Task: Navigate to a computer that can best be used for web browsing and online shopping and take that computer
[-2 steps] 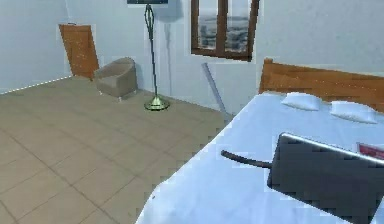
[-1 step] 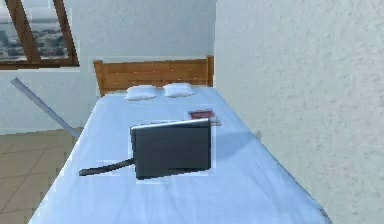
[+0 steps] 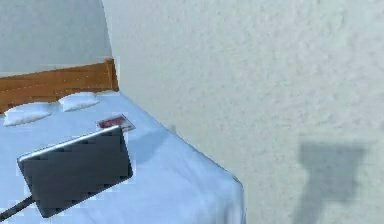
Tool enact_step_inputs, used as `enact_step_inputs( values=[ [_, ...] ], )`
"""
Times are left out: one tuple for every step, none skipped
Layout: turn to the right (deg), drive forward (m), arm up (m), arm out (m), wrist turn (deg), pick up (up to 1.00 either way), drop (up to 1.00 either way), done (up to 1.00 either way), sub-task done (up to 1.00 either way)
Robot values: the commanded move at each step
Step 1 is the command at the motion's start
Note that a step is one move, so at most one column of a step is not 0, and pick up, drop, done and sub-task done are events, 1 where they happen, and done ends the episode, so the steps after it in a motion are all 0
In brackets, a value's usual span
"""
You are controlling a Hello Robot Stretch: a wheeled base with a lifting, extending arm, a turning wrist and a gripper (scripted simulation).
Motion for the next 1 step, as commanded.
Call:
enact_step_inputs(
  values=[
    [0.0,0.25,0.0,0.0,0.0,0.0,0.0,0.0,0.0]
  ],
)
